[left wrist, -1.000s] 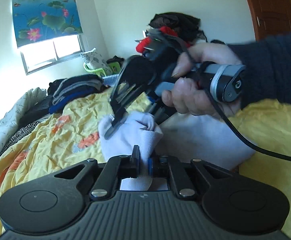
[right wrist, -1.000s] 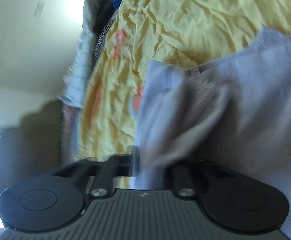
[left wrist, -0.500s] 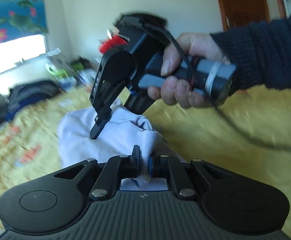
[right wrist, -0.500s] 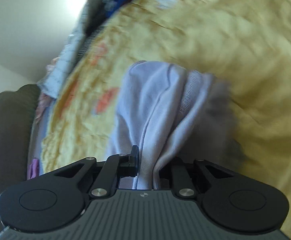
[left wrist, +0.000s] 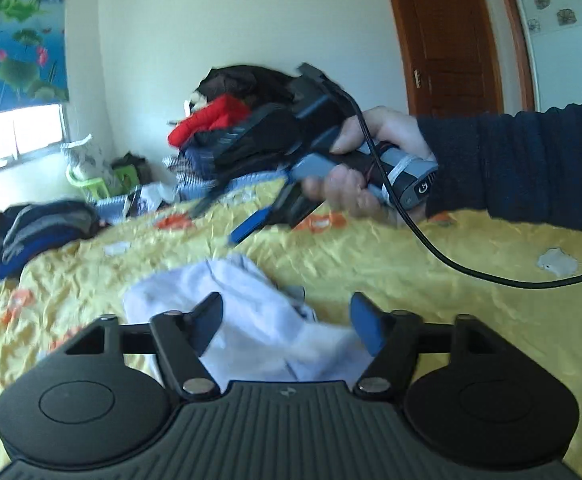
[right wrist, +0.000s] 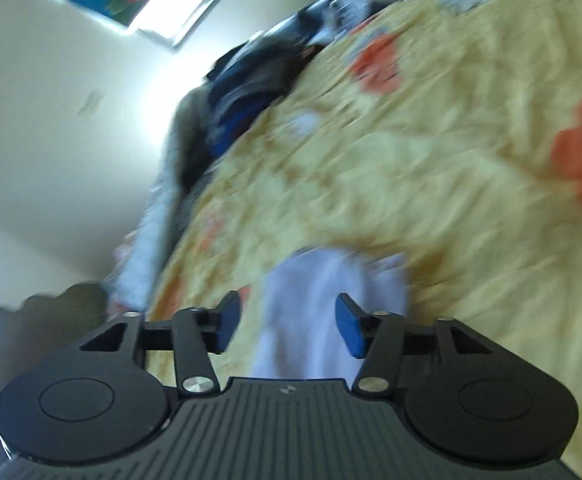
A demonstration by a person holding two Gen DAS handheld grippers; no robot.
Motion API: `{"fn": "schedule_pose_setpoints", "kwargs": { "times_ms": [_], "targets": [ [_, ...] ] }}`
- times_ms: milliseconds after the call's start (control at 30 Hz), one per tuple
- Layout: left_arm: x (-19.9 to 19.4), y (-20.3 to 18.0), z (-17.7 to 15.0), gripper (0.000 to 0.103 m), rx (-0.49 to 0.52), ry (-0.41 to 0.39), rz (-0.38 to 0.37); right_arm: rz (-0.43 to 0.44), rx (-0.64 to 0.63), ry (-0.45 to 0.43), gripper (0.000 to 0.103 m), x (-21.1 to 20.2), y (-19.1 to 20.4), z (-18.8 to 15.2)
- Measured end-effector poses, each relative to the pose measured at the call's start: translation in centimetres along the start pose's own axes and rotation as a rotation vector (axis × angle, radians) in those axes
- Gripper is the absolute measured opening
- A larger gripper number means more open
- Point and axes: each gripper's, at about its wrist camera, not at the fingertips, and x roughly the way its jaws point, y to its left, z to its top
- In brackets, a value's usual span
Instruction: Fold small clothes
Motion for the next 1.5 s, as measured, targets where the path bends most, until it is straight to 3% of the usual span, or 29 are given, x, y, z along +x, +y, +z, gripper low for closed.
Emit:
{"fn": "schedule_pose_setpoints", "kwargs": {
  "times_ms": [67, 167, 200, 233, 267, 367, 467, 500, 567, 633, 733, 767, 800, 833, 867, 933, 1000, 1067, 1133, 1200, 1300, 1333, 1500],
  "targets": [
    [2.5, -0.1, -0.4, 0.071, 0.021, 0.076, -0.035, 0.044, -0.023, 0.082, 0.074, 2.9, 1.2, -0.1],
    [5.7, -0.2, -2.2, 0.07, -0.002, 0.228, -0.104, -0.087, -0.049, 0.187, 0.071, 6.7, 0.9, 0.1],
    [5.9, -0.5, -2.5, 0.07, -0.003, 0.221, -0.104, -0.149, -0.06, 0.212, 0.064, 7.6, 0.2, 0.2],
    [5.9, -0.6, -2.7, 0.07, -0.013, 0.207, -0.105, -0.137, -0.048, 0.203, 0.053, 7.9, -0.8, 0.2],
    [6.2, -0.3, -2.5, 0.07, -0.038, 0.216, -0.117, -0.115, 0.005, 0.186, 0.051, 7.6, -1.8, 0.5],
    [7.1, 1.1, -2.1, 0.07, -0.161, 0.211, -0.154, -0.117, 0.041, 0.165, 0.049, 7.0, -2.3, 0.5],
    [5.7, 0.7, -1.7, 0.069, -0.146, 0.19, -0.134, -0.176, -0.033, 0.131, 0.056, 5.0, 0.3, -0.8],
    [4.6, 0.9, -1.5, 0.07, -0.154, 0.167, -0.138, -0.144, -0.069, 0.126, 0.06, 3.9, 1.5, -1.6],
    [1.5, 1.2, -1.5, 0.07, -0.139, 0.112, -0.132, 0.0, -0.08, 0.14, 0.076, 1.1, 2.7, -4.1],
    [-0.1, 1.3, -2.0, 0.07, -0.097, 0.104, -0.128, 0.114, -0.047, 0.197, 0.081, -0.5, 2.9, -6.7],
    [0.3, 1.4, -2.9, 0.07, -0.075, 0.151, -0.148, 0.111, 0.002, 0.263, 0.081, -1.1, 2.1, -10.0],
    [0.9, 1.5, -3.3, 0.07, -0.081, 0.179, -0.151, 0.068, 0.02, 0.279, 0.079, -0.9, 1.3, -10.9],
    [1.5, 1.7, -3.7, 0.07, -0.11, 0.204, -0.168, 0.01, 0.04, 0.288, 0.069, -0.7, 0.3, -11.7],
    [1.6, 2.2, -4.1, 0.07, -0.151, 0.217, -0.175, 0.012, 0.058, 0.257, 0.056, -1.0, -0.7, -12.1],
    [1.6, 2.3, -4.2, 0.07, -0.165, 0.202, -0.174, 0.03, 0.097, 0.238, 0.05, -1.4, -1.6, -12.2],
    [1.7, 2.3, -4.0, 0.07, -0.181, 0.204, -0.177, 0.031, 0.171, 0.222, 0.043, -1.9, -2.8, -12.1],
    [1.4, 2.7, -3.5, 0.07, -0.208, 0.208, -0.179, 0.014, 0.163, 0.223, 0.043, -2.2, -2.3, -12.2],
    [0.6, 4.4, -2.5, 0.071, -0.308, 0.17, -0.195, 0.016, 0.157, 0.225, 0.062, -2.8, -1.2, -11.7],
    [-0.5, 6.9, -1.6, 0.071, -0.433, 0.111, -0.18, 0.061, 0.141, 0.14, 0.077, -3.9, -0.7, -10.2],
    [0.3, 10.9, -1.6, 0.072, -0.624, 0.114, -0.166, 0.041, 0.148, 0.065, 0.078, -4.7, -1.3, -8.1],
    [3.9, 16.9, -4.3, 0.071, -1.013, 0.222, -0.209, -0.035, 0.192, 0.026, 0.07, -4.0, -3.4, -5.5],
    [5.1, 18.2, -5.2, 0.071, -1.102, 0.255, -0.207, -0.078, 0.199, 0.029, 0.067, -3.7, -4.0, -4.9],
    [8.5, 20.0, -7.6, 0.069, -1.279, 0.317, -0.238, -0.105, 0.204, 0.123, 0.069, -1.3, -5.1, -5.2]
  ]
}}
